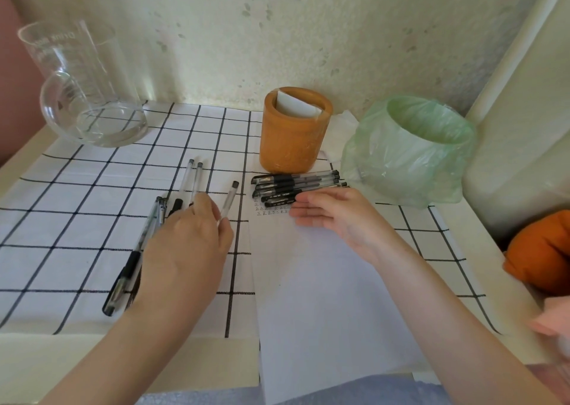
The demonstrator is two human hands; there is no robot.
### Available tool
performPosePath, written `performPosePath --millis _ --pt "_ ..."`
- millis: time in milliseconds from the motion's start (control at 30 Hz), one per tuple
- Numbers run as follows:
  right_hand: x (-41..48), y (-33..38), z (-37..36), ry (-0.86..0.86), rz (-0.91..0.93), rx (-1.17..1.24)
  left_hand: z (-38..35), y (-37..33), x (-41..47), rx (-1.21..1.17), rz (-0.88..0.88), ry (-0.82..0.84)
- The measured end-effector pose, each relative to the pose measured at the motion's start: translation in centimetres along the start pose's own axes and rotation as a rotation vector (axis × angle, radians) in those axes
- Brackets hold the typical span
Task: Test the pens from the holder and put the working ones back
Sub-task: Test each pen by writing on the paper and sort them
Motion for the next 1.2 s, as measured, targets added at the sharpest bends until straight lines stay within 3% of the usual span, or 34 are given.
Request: performPosePath --millis 400,633,900,1067,1200 --pt "-0.1 -0.3 -0.4 0.049 -0.024 -0.089 -2.2 -1.5 -0.2 -0.608 0.111 0.217" --pt "-0.2 -0.5 -0.2 0.052 -0.036 -0.115 -3.5 -1.5 -0.5 -0.922 0.305 0.296" --pt "0.0 -0.8 -0.1 0.038 -0.058 -0.073 -3.9 -2.2 -0.7 -0.917 0.233 0.348" --pt "0.2 -0.9 -0.1 0.029 -0.065 -0.052 -4.5 -2.4 -1.1 -0.992 0.300 0.391" --pt "0.4 -1.0 -0.1 0.022 -0.055 -0.094 -4.8 -2.6 -1.5 -0.840 0.247 0.450"
Point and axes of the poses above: each hand's wrist, its own x-axis towards the middle knuckle, its own z-axis out of the back of the hand, y = z × x, the point moved 8 cm from there along x, towards the middle knuckle, and after that the axes turned 9 degrees about -x, right-handed, at the moved point
